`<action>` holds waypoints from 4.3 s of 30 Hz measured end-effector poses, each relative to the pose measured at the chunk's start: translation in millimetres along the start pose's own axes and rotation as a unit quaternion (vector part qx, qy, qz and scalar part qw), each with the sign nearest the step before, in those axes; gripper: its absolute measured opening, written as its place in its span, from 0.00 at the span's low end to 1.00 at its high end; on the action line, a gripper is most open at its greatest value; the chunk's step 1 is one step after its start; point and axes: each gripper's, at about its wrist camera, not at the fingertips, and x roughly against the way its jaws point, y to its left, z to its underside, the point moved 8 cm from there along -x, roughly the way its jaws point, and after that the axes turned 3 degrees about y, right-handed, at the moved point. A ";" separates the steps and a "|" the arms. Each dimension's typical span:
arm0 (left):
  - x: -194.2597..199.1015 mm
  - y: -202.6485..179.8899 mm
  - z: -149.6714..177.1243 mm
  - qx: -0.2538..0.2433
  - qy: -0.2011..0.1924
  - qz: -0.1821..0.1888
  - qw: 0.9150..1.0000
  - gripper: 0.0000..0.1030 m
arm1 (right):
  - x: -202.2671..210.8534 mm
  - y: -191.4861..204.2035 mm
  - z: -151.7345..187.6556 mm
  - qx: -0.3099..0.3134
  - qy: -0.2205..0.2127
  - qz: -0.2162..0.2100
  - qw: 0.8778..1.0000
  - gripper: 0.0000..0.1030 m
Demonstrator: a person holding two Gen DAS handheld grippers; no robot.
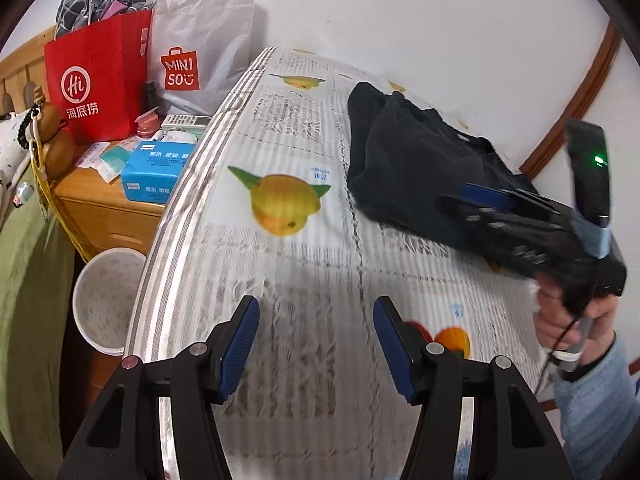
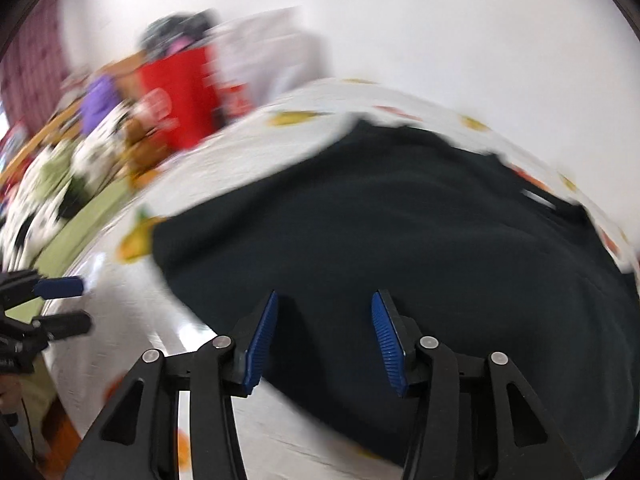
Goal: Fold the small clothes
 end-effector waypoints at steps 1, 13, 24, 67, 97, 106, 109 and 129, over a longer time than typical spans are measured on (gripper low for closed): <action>1.2 2.2 1.4 0.000 -0.001 0.002 1.000 0.56 | -1.1 15.2 -1.0 0.012 0.000 0.001 1.000 0.51; 5.4 6.7 9.2 0.005 -0.009 0.031 0.999 0.57 | -32.2 86.5 -16.4 0.112 -0.014 0.059 0.992 0.52; -8.8 -29.5 -4.6 -0.032 0.004 0.031 0.999 0.57 | 41.7 -3.3 -60.1 -0.039 -0.136 0.029 0.990 0.17; -118.5 -267.6 -30.6 -0.182 -0.005 0.051 0.982 0.22 | 49.0 -275.8 125.2 -0.298 -0.100 0.026 0.949 0.14; -95.0 -189.2 -38.5 -0.143 -0.005 0.000 0.990 0.59 | -5.6 -190.2 46.2 -0.293 -0.084 -0.077 0.949 0.26; -105.7 -189.0 -45.0 -0.140 -0.008 -0.019 0.990 0.59 | 51.6 -205.7 44.9 -0.253 -0.151 -0.051 0.954 0.13; -105.9 -187.0 -47.5 -0.137 -0.007 -0.016 0.990 0.59 | 106.2 -220.8 57.4 -0.239 -0.237 -0.010 0.942 0.13; -110.6 -222.4 -41.5 -0.194 0.009 0.013 0.981 0.66 | 74.7 -272.9 104.8 -0.287 -0.145 0.019 0.947 0.45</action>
